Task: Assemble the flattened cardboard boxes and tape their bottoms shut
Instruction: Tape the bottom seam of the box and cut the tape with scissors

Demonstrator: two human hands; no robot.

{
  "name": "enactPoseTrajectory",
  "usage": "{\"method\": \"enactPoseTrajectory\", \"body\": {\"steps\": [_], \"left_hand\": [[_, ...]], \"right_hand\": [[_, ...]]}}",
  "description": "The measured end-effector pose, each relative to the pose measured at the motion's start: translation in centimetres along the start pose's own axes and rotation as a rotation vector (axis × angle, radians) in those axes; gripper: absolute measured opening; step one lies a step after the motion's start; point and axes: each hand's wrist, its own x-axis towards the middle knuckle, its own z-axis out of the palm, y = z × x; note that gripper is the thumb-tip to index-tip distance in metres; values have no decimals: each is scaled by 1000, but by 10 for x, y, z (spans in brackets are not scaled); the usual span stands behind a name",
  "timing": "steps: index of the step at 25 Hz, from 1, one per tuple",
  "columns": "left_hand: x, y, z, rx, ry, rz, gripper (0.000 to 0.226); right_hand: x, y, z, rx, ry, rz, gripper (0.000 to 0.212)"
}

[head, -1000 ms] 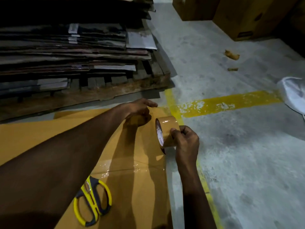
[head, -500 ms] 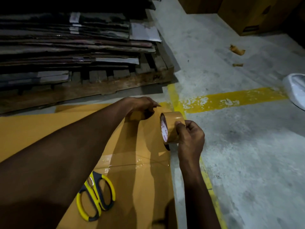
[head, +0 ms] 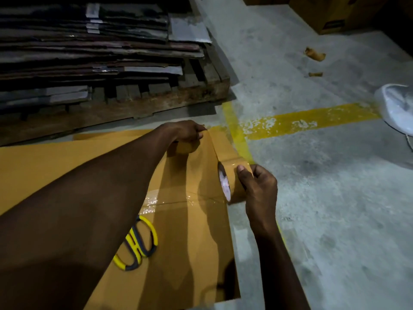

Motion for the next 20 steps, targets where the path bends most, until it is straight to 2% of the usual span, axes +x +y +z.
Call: {"method": "enactPoseTrajectory", "body": {"steps": [4, 8, 11, 14, 16, 20], "left_hand": [[-2, 1, 12, 76, 122, -15, 42], [1, -6, 25, 185, 266, -34, 39], [8, -14, 32, 255, 312, -46, 38], [-2, -10, 41, 214, 429, -79, 53], [-24, -3, 55, 233, 505, -30, 70], [-114, -8, 101, 280, 502, 128, 72]], "right_hand": [[-28, -5, -10, 46, -143, 45, 15], [-54, 1, -17, -24, -133, 72, 34], [-68, 9, -27, 30, -196, 128, 30], [-80, 3, -32, -3, -151, 135, 38], [-87, 1, -29, -11, -112, 145, 38], [-92, -4, -24, -62, 6, 134, 44]]}}
